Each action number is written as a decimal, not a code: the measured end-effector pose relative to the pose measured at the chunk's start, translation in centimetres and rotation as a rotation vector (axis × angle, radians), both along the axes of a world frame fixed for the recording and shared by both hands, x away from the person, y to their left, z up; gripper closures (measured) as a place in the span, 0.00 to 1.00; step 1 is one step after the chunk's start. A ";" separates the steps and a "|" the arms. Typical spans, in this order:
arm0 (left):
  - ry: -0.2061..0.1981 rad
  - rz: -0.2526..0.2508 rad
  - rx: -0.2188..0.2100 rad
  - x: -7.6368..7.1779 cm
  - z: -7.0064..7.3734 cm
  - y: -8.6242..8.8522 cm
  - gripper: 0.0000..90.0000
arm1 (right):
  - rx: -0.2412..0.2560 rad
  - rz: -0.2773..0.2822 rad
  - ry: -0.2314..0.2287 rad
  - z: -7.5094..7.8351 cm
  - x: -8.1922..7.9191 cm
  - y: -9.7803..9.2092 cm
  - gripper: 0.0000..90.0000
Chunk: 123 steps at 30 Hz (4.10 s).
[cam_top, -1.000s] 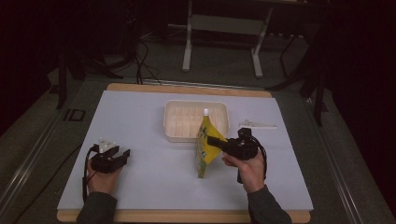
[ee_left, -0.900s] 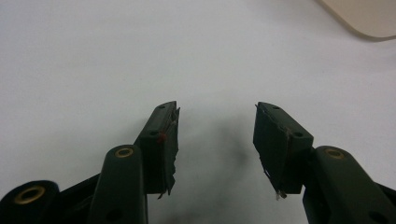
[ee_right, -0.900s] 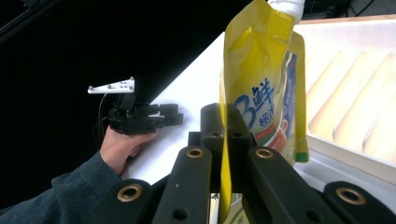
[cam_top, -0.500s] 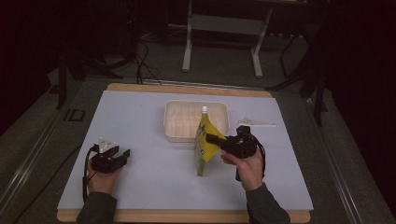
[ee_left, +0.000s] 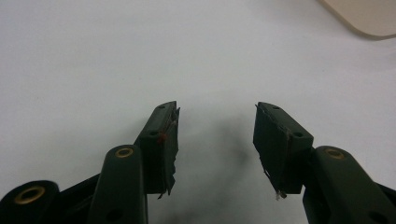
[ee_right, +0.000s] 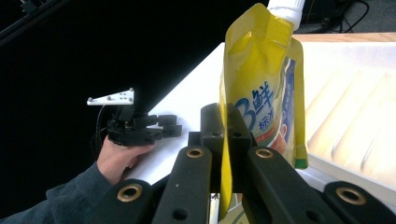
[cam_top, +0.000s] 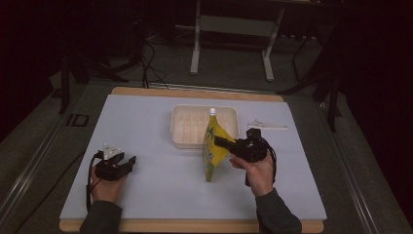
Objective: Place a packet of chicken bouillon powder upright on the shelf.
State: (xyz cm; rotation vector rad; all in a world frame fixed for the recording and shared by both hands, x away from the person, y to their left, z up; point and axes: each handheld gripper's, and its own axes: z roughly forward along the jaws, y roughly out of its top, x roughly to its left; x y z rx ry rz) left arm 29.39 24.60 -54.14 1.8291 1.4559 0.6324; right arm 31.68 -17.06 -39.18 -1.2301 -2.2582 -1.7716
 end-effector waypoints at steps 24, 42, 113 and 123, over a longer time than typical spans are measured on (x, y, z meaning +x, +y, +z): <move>0.001 -0.002 0.001 0.0 0.0 0.0 0.55 | 0.012 0.001 -0.027 1.0 0.3 0.8 1.00; 0.000 -0.004 0.002 0.0 0.0 0.0 0.55 | 0.029 0.018 -0.045 1.5 0.5 2.0 1.00; -0.001 -0.009 0.004 0.0 0.0 0.0 0.55 | -0.010 -0.145 -0.139 1.2 5.4 7.2 1.00; -0.001 -0.010 0.003 0.0 0.0 0.0 0.55 | -0.016 -0.173 -0.154 1.4 6.3 7.6 1.00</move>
